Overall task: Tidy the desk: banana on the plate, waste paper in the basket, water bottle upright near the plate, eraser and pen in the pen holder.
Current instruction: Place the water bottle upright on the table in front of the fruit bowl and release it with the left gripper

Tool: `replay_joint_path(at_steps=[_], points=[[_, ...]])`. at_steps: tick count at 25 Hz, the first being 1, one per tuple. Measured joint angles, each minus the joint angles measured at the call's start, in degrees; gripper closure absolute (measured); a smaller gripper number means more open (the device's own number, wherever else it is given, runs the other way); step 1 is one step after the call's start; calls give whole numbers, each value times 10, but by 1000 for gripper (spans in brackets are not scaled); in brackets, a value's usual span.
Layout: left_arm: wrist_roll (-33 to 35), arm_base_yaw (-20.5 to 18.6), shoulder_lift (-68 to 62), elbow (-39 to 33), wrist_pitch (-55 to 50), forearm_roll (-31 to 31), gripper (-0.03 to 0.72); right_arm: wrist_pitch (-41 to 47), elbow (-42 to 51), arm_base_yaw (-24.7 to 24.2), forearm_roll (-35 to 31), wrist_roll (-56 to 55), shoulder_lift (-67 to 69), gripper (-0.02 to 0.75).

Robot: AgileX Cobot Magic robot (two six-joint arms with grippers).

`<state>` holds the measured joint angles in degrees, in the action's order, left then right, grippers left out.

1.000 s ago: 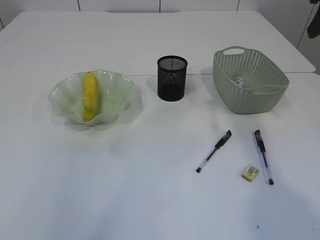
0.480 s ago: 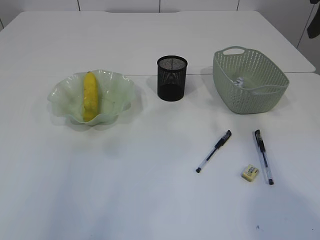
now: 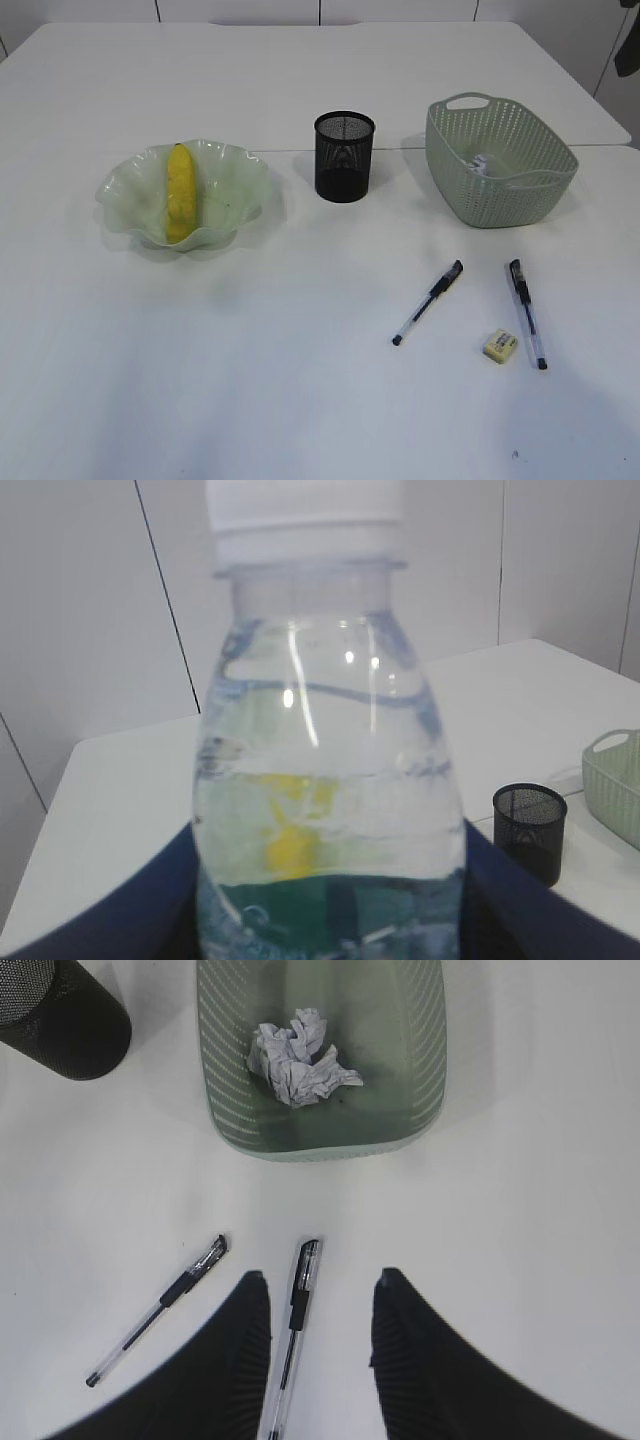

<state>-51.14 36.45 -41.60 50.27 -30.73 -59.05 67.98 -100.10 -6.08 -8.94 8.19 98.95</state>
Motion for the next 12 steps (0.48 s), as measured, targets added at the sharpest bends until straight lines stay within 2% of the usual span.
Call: replay_joint_path(at_steps=[8,12], points=[[-1,0,0,0,0,-1,317,0,0,0,0,1,0,477],[-1,0,0,0,0,19,317,0,0,0,0,1,0,477]])
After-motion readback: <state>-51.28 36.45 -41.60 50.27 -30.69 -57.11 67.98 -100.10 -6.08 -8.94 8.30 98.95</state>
